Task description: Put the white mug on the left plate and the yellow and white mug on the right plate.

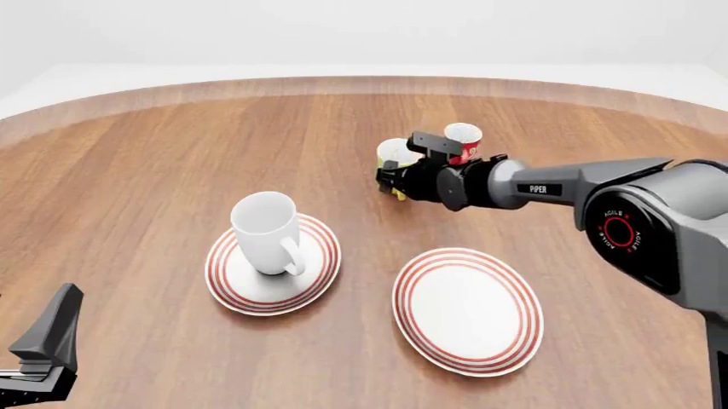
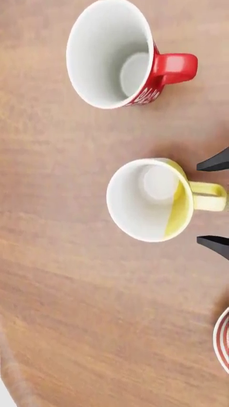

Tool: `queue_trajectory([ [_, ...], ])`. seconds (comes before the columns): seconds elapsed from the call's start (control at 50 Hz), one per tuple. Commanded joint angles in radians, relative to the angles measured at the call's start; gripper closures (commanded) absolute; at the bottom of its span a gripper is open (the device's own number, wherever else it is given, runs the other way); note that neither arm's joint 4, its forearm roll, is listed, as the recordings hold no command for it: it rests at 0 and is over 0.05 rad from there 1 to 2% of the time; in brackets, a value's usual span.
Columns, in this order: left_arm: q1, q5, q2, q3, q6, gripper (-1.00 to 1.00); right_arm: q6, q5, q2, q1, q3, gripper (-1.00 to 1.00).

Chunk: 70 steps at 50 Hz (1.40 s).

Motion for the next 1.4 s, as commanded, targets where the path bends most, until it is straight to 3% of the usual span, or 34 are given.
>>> queue_trajectory([
  [0.02, 0.000, 0.000, 0.000, 0.000, 0.000, -1.00, 0.010, 0.018, 0.003, 0.002, -0.007, -1.00],
  [0.2, 0.000, 0.000, 0.000, 0.000, 0.000, -1.00, 0.006, 0.017, 0.006, 0.001, -0.009, -1.00],
  [0.22, 0.000, 0.000, 0.000, 0.000, 0.000, -1.00, 0.005, 0.017, 0.006, 0.000, -0.010, 1.00],
  [0.52, 0.000, 0.000, 0.000, 0.000, 0.000, -1.00, -0.019, 0.007, -0.014, -0.001, 0.000, 1.00],
  [0.92, 0.000, 0.000, 0.000, 0.000, 0.000, -1.00, -0.092, 0.001, -0.116, -0.012, 0.057, 1.00],
  [1.4, 0.000, 0.000, 0.000, 0.000, 0.000, -1.00, -0.131, -0.025, -0.370, 0.026, 0.250, 1.00],
])
